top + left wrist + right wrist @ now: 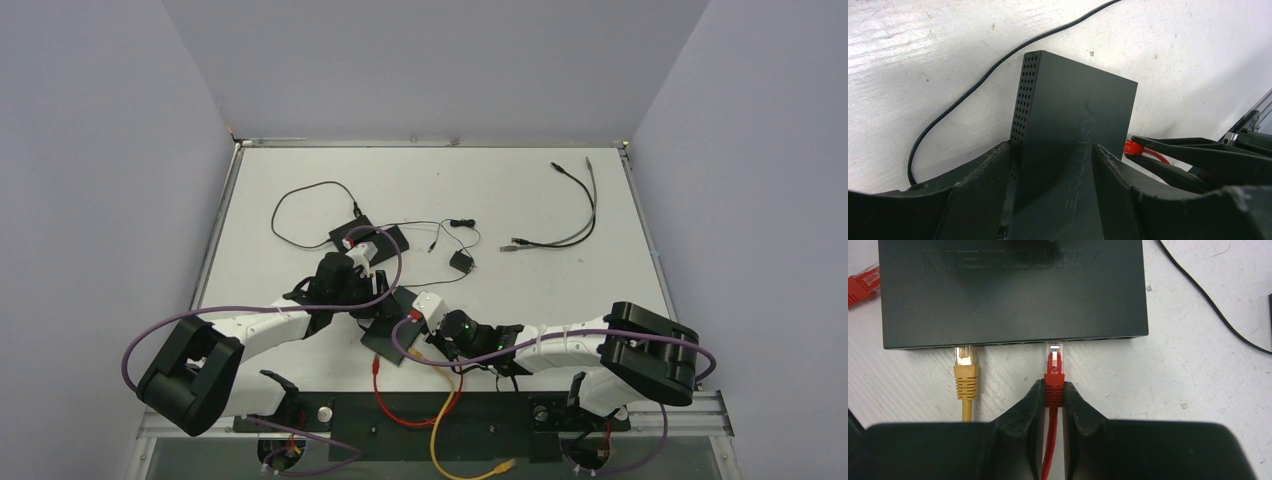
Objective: Insert the plug into the switch port
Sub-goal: Insert the connector into the switch port.
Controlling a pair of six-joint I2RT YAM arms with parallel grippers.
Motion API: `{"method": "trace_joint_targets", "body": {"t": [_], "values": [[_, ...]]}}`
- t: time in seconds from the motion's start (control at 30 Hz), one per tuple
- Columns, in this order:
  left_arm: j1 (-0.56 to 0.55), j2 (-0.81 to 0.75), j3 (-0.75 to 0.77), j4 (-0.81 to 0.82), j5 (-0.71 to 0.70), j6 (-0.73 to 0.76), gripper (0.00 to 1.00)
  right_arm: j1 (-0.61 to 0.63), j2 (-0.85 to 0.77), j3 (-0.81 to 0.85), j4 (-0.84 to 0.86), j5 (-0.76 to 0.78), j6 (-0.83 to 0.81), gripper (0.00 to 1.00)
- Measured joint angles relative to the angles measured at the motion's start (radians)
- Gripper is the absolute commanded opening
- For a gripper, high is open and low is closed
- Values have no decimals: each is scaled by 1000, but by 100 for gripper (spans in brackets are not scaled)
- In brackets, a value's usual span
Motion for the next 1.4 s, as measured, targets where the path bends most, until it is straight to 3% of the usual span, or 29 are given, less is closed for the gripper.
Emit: {"method": "trace_joint_targets", "body": {"t": [0.93,1.4], "values": [[0,39,-4,42,22,-1,55,-34,11,-44,102,-29,8,0],[-3,40,-26,80,16,0,48,-34,12,-58,134,-25,-5,0]]}}
